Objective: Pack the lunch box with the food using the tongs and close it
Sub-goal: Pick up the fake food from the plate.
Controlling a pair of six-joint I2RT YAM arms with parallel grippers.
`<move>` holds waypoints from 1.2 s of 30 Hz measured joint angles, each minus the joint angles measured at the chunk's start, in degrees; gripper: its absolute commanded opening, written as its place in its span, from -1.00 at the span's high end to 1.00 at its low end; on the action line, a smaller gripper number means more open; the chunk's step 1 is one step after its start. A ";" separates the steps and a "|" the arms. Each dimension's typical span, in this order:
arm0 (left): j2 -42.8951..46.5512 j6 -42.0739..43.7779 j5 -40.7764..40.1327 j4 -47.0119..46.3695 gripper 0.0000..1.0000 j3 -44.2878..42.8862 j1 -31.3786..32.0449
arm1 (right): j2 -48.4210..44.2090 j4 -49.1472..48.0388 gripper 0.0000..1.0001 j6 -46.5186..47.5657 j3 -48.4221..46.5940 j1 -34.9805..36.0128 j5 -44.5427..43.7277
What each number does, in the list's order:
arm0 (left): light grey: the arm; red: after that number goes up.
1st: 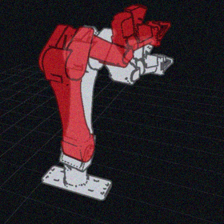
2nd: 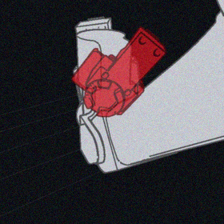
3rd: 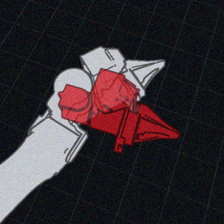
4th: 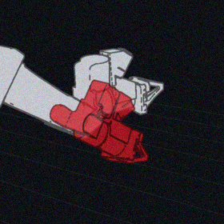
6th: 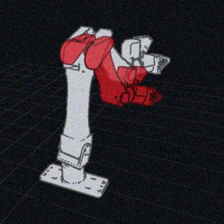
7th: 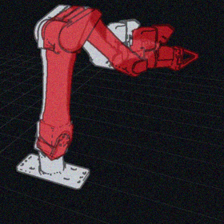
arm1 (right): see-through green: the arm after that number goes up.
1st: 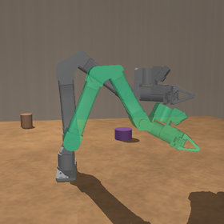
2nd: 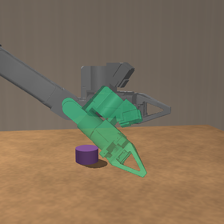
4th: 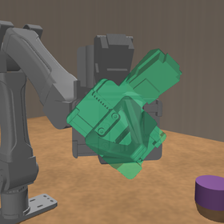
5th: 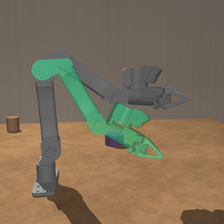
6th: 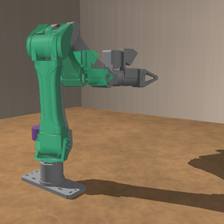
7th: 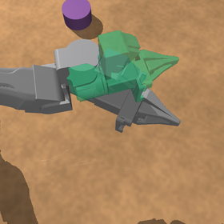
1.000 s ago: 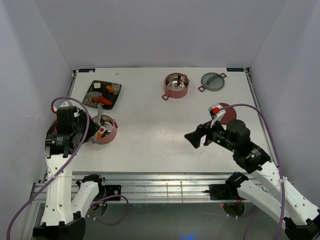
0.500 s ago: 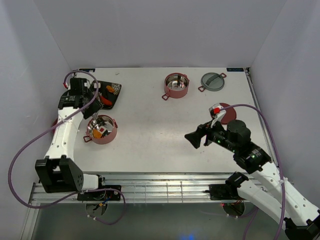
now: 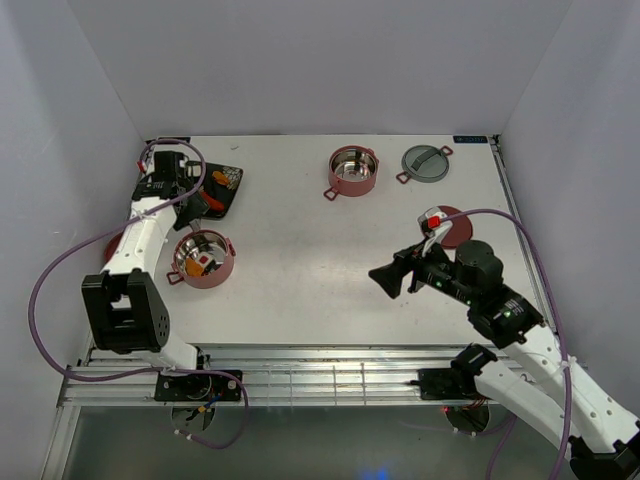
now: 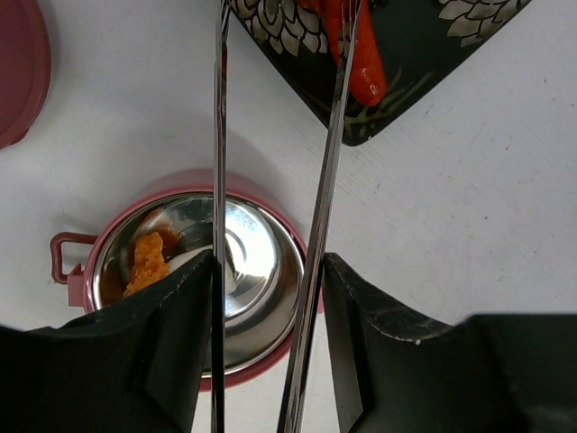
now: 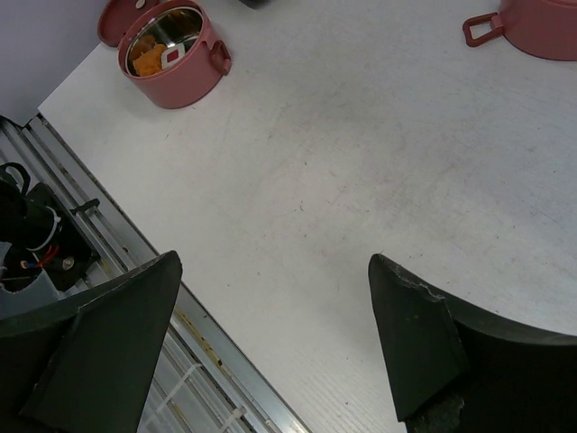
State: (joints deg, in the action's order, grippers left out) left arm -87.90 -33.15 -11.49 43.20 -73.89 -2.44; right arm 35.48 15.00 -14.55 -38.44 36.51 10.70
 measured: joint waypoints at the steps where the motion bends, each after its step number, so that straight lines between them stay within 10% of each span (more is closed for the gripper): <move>1: -0.24 0.09 -0.04 -0.39 -0.18 0.00 0.00 | -0.13 0.00 -0.80 0.00 0.00 0.00 0.00; 36: -9.88 1.64 -1.40 -3.21 0.02 -4.57 -0.04 | -1.25 -0.17 -0.80 0.00 0.74 0.00 0.00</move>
State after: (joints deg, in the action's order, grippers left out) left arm -97.78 -31.51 -12.88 39.99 -78.46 -2.48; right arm 34.24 14.83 -14.55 -37.69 36.51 10.70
